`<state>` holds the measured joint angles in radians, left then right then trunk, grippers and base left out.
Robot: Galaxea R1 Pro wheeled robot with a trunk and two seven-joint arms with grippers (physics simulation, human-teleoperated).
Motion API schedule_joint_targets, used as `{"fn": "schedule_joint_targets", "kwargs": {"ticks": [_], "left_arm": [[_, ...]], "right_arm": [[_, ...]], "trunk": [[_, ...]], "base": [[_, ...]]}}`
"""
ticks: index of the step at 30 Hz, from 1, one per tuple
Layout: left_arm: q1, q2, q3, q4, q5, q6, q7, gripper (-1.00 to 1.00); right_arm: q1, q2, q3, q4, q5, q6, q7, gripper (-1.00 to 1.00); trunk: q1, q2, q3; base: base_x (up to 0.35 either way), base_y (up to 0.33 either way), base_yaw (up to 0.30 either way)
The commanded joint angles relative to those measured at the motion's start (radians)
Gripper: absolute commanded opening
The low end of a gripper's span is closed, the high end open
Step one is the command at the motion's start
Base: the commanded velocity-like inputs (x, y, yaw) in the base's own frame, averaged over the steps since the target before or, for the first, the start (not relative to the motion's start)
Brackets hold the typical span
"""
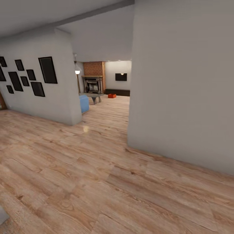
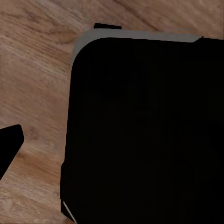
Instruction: Move the two storage containers from the living room to the garage. In the garage, place one container on the floor and stack the other container on top of it (either order is fine).
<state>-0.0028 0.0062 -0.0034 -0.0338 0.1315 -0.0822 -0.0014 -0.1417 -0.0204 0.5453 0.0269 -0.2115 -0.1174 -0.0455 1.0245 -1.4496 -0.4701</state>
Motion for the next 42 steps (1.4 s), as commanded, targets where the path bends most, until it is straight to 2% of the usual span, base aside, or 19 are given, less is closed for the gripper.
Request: {"fn": "schedule_joint_targets", "kwargs": {"ticks": [1,19,42], "left_arm": [[0.000,0.000,-0.001,0.000,0.008,-0.002,0.000,1.00],[0.000,0.000,-0.001,0.000,0.008,-0.002,0.000,1.00],[0.000,0.000,-0.001,0.000,0.008,-0.002,0.000,1.00]], "right_arm": [[-0.001,0.000,0.009,0.003,-0.009,-0.006,-0.001,1.00],[-0.001,0.000,0.008,0.002,-0.009,-0.006,0.000,1.00],[-0.001,0.000,0.009,0.003,-0.009,-0.005,0.000,1.00]], "trunk": [[0.001,0.000,-0.001],[0.001,0.000,-0.001],[0.001,0.000,-0.001]], "base": [[0.315,0.000,0.270],[0.315,0.000,0.264],[0.315,0.000,0.012]]}}
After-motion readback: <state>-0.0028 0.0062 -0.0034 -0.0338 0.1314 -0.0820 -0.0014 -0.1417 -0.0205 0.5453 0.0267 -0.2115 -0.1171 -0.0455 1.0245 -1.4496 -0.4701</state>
